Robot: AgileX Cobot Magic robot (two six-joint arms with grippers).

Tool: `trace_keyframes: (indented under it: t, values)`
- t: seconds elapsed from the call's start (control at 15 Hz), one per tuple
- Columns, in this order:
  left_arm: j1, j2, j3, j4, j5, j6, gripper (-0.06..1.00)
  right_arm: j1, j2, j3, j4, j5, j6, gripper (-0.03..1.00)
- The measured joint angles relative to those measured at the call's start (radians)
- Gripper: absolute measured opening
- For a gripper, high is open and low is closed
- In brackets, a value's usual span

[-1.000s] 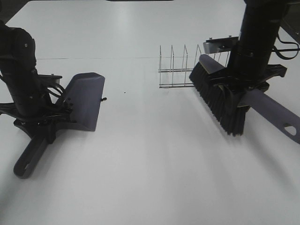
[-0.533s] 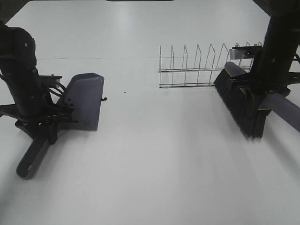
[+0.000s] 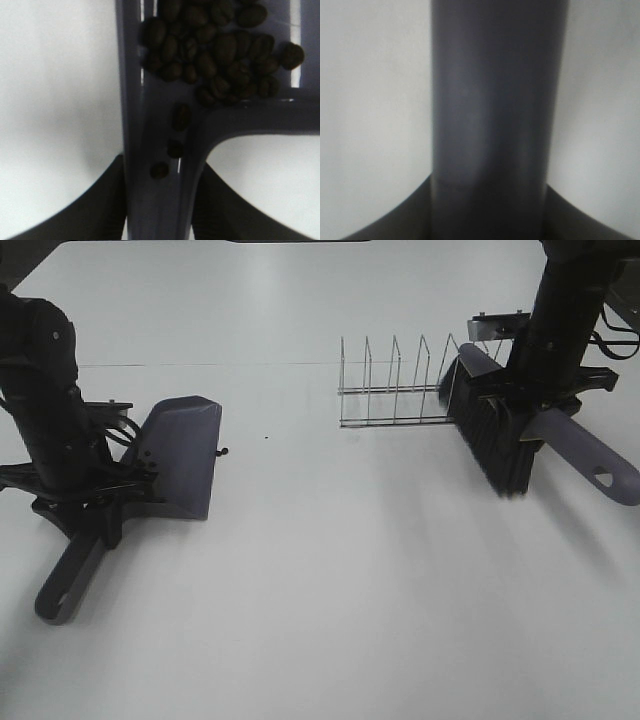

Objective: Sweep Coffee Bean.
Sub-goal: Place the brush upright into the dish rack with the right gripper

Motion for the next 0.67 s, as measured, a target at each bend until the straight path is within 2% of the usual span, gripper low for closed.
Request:
trace_keyframes:
  t: [0.4,0.67]
  values:
    - [0.000,0.000,0.000,0.000,0.002,-0.002,0.31,0.000,0.092,-0.169,0.007,0.002,-0.002,0.32]
    - [0.000,0.000,0.000,0.000,0.002,-0.002,0.31,-0.001,0.141,-0.257,0.049,-0.002,-0.001,0.32]
